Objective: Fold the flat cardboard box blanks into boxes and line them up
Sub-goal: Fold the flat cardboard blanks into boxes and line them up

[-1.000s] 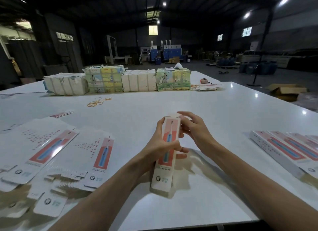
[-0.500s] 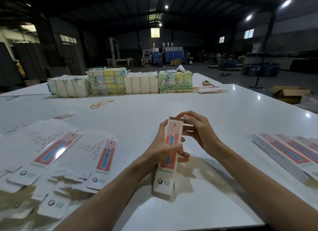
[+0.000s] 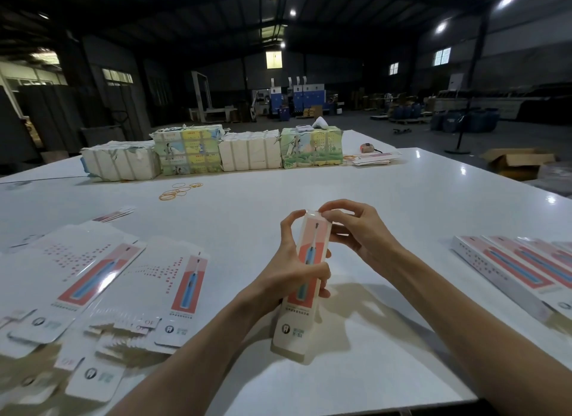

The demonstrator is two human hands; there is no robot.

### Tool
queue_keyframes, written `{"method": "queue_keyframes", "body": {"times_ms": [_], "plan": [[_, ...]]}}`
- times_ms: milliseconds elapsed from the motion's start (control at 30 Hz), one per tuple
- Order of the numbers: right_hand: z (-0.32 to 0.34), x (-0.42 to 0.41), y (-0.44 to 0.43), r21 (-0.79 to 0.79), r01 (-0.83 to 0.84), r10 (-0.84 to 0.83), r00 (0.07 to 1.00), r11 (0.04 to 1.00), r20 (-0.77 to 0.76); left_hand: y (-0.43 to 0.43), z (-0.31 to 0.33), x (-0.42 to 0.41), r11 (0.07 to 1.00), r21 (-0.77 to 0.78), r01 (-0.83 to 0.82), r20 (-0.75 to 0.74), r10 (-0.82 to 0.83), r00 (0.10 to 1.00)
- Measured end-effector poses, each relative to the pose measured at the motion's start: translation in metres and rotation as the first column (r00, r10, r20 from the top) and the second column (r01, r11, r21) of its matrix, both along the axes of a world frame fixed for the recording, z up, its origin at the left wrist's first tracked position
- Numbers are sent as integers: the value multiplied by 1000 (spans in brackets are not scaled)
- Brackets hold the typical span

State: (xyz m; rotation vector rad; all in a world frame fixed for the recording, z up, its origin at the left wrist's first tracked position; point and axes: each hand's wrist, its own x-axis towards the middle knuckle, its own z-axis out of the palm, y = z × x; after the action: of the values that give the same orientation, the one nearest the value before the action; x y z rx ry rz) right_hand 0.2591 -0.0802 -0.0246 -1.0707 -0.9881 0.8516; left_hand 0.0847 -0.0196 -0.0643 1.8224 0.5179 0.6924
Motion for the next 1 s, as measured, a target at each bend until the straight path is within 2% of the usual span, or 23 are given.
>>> {"method": "queue_keyframes", "body": {"times_ms": [333,567,700,1000], "plan": [[-2,10,4,-6,-129,129,991,992,-16,2,-1,-1,1000,-18,9,33,-9,999],[-7,-2,4,29,-103,101,993,994,60,9,-3,1,995,-94,-20,61,26,998],[-13,-11,5,77,-4,-18,960,997,280,13,-5,2,989,-146,-19,106,35,994],[-22,-14,5,176,52,-99,957,983,272,7,-5,4,976,-218,0,142,31,989]]}}
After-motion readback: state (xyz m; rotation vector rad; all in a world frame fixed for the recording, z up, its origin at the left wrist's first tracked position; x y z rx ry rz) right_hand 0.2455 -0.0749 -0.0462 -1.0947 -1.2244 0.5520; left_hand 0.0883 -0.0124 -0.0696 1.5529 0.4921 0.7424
